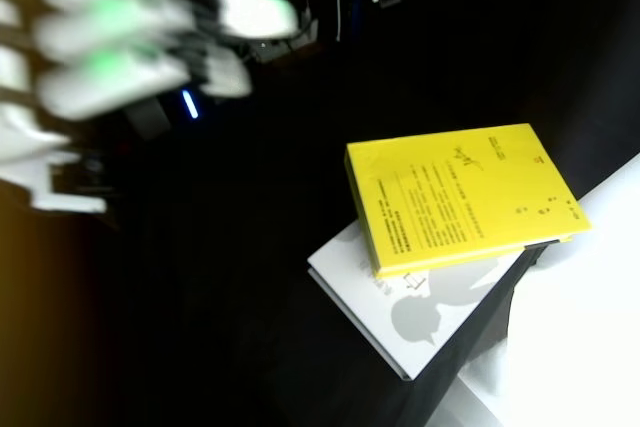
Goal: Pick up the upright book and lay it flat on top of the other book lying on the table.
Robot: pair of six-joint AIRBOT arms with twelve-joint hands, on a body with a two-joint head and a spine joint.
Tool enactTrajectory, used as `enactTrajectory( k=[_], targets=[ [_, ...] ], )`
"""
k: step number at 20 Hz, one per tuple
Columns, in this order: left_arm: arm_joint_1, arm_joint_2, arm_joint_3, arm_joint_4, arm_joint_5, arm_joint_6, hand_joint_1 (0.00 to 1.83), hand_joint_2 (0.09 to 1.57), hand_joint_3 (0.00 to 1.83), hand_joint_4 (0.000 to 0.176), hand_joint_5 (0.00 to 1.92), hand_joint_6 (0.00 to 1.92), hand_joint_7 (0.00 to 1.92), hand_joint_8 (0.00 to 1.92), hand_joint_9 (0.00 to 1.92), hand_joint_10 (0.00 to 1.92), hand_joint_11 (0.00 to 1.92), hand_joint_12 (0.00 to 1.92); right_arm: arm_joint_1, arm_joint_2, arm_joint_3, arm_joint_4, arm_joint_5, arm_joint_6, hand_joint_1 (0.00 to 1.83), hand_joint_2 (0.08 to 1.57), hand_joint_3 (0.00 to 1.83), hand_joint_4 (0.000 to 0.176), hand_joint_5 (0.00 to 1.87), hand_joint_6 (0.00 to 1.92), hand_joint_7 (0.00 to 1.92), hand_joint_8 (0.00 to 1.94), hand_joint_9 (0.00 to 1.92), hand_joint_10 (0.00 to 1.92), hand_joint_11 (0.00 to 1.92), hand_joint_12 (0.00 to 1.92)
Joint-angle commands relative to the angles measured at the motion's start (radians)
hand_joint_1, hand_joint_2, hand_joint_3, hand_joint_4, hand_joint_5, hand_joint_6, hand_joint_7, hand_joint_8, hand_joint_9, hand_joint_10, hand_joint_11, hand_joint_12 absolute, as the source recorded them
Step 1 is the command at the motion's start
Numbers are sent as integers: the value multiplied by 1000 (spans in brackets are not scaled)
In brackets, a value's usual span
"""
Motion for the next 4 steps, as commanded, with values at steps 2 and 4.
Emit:
enactTrajectory(
  k=[2,4],
  targets=[
    [-16,16,34,16,-131,-3,492,1302,0,149,4,2,5,0,23,9,0,127,-30,26,-21,137,182,-28,636,1395,0,0,0,416,0,513,3,1208,0,1813],
    [-29,24,68,20,-131,-3,452,1304,3,168,0,0,0,0,2,1,0,4,-75,41,-29,188,230,-37,727,1176,0,0,0,197,0,274,0,1073,0,1752]
  ],
)
